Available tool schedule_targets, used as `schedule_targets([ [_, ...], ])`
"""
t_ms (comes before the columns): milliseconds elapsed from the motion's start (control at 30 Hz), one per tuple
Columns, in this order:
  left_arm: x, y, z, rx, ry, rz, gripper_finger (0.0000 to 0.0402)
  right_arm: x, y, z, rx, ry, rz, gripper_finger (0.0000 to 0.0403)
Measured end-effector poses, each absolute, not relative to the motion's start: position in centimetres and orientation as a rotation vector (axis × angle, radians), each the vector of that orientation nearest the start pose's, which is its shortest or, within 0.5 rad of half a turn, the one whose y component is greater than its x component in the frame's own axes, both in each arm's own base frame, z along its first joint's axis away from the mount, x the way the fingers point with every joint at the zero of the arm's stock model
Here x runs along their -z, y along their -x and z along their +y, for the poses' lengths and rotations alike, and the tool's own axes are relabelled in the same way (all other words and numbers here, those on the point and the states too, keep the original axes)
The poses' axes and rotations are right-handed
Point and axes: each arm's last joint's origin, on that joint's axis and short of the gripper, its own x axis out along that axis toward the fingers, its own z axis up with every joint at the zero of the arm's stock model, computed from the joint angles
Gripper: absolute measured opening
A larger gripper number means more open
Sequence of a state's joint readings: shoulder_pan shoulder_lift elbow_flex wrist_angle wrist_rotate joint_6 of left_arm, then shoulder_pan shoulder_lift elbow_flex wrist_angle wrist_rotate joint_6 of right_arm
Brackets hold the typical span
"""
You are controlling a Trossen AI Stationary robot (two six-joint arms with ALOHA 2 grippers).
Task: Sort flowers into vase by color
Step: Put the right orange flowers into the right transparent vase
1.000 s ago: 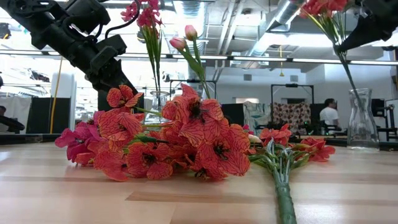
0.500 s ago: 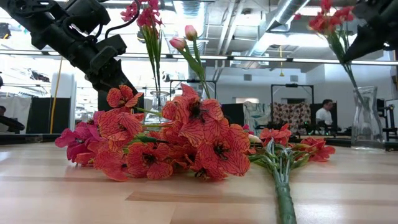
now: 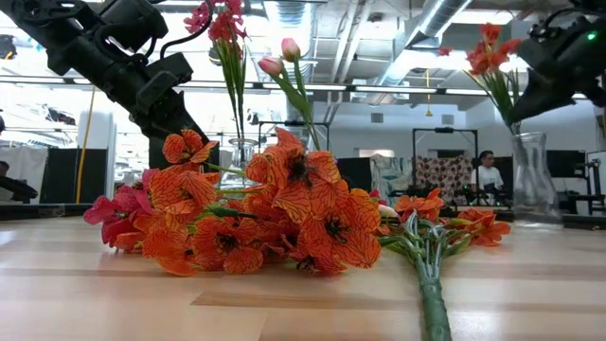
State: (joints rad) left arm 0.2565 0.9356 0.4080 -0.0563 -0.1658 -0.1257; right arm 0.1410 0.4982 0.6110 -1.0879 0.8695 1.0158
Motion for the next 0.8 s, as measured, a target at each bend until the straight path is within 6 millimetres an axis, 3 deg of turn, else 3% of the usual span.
schedule_targets([
  [400,-19.2,-17.8,5.2,-0.447,0.147,0.559,0.0258,-21.4,-9.4,-1.1,1.059,-0.399,0.318,0.0029],
  [800,-19.2,-17.8,5.2,-0.45,0.147,0.558,0.0258,-21.6,-11.6,-0.9,1.021,-0.271,0.278,0.0029],
])
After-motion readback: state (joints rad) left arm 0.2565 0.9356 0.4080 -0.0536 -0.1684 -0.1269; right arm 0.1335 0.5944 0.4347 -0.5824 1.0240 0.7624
